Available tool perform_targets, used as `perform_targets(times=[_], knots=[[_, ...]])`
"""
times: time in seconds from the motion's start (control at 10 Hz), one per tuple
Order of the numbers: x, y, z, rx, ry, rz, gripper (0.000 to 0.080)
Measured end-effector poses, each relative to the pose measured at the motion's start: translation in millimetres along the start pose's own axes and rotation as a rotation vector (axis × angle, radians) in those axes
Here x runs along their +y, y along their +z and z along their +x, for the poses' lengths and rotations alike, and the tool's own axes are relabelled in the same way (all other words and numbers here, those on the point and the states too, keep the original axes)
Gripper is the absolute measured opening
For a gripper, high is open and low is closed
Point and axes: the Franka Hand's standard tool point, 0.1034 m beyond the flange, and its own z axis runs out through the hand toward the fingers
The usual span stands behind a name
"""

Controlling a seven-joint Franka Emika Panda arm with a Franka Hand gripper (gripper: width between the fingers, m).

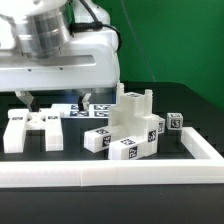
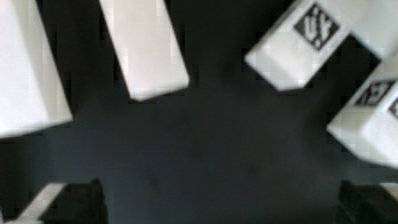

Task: Assemble chair

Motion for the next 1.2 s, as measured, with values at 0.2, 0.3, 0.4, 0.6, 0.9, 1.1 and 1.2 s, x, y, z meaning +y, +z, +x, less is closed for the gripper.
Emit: perform_targets(times=[0.2,0.3,0.4,0.6,0.9,1.1,1.2], knots=[[6.4,-1.1,1.2,0.183,-0.046,-0.035,0.0649],[9.7,0.2,-4.3,0.250,-0.066,-0.053,0.0649],[13.1,4.0,-12.6,0.284,-0.086,-0.070,0.0649],[12.7,4.9,-15.7,0.254,-0.093,-0.068,0.0649],[16.7,4.5,-17.9,0.249,-0.201,-0.081,0.0649],[25.1,8.8,-29.2,0.228,-0.353,-0.094,0.0649],[27.5,12.2,-32.9,0.219,-0.377,-0.096,0.0649]])
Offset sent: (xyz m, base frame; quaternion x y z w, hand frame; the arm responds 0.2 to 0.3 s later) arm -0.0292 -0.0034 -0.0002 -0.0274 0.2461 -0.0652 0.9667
